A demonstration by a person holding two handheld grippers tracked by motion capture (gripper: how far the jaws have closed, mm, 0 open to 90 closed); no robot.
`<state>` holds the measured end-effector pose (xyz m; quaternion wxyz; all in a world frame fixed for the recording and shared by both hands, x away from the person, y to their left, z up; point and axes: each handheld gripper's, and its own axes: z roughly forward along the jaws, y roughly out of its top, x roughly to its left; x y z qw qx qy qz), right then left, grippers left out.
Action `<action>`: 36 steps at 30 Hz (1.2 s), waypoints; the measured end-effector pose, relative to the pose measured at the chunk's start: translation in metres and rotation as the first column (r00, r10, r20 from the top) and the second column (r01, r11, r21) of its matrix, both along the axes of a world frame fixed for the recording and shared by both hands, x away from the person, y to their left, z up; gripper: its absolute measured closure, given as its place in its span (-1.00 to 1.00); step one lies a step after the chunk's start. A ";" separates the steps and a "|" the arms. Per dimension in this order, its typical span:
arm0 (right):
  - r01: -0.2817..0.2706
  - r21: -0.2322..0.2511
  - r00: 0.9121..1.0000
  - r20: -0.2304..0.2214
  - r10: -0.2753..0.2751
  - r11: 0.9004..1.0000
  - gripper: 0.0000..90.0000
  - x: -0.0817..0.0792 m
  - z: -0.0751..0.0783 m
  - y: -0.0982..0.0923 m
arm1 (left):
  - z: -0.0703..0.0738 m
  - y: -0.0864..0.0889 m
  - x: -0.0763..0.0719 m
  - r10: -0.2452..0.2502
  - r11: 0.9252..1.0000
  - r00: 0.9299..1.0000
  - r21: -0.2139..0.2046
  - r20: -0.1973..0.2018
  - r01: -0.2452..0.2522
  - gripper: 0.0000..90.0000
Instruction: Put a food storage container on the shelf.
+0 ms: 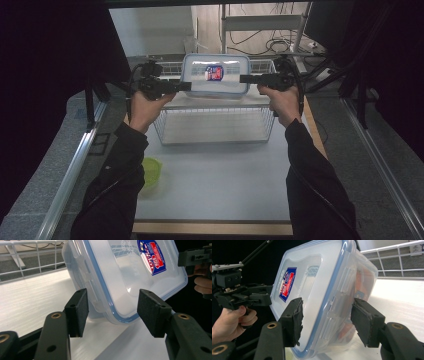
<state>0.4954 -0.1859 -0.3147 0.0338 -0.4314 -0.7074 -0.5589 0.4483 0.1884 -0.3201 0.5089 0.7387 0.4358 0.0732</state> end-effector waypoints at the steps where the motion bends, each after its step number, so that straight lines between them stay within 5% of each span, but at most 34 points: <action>1: 0.004 0.000 1.000 -0.001 -0.004 1.000 -0.05 0.000 0.000 0.000 | 0.000 0.000 0.000 0.003 1.000 1.000 -0.005 0.003 -0.003 -0.06; 5: 0.032 -0.036 0.999 0.022 -0.031 0.999 0.00 0.000 0.001 0.003 | 0.000 0.000 -0.001 0.018 0.998 1.000 -0.057 0.023 -0.017 -0.20; 11: 0.059 -0.045 0.998 0.031 -0.058 0.997 0.02 0.000 0.001 0.005 | 0.001 -0.002 -0.001 0.039 0.999 0.998 -0.021 0.044 -0.038 -0.31; 16: 0.074 -0.062 0.994 0.080 -0.069 0.995 0.03 -0.008 0.004 -0.001 | 0.009 0.001 -0.019 0.042 0.999 0.992 0.022 0.118 -0.045 -0.35; 20: 0.078 -0.101 0.987 0.150 -0.062 0.992 0.18 -0.021 0.008 -0.011 | 0.010 0.000 -0.047 0.027 0.998 0.978 0.055 0.206 -0.039 -0.04; 24: 0.082 -0.162 0.977 0.208 -0.047 0.983 0.61 -0.039 0.005 -0.015 | -0.003 -0.005 -0.065 0.016 0.995 0.977 0.090 0.214 -0.036 0.50; 28: 0.039 -0.220 0.974 0.227 0.013 0.975 0.93 -0.048 -0.006 -0.007 | -0.017 -0.015 -0.061 0.002 0.990 0.982 0.136 0.189 -0.029 0.76; 36: 0.006 -0.287 0.971 0.232 0.063 0.958 0.98 -0.046 -0.016 0.022 | -0.023 -0.023 -0.043 0.061 0.986 0.984 0.141 0.169 -0.085 0.82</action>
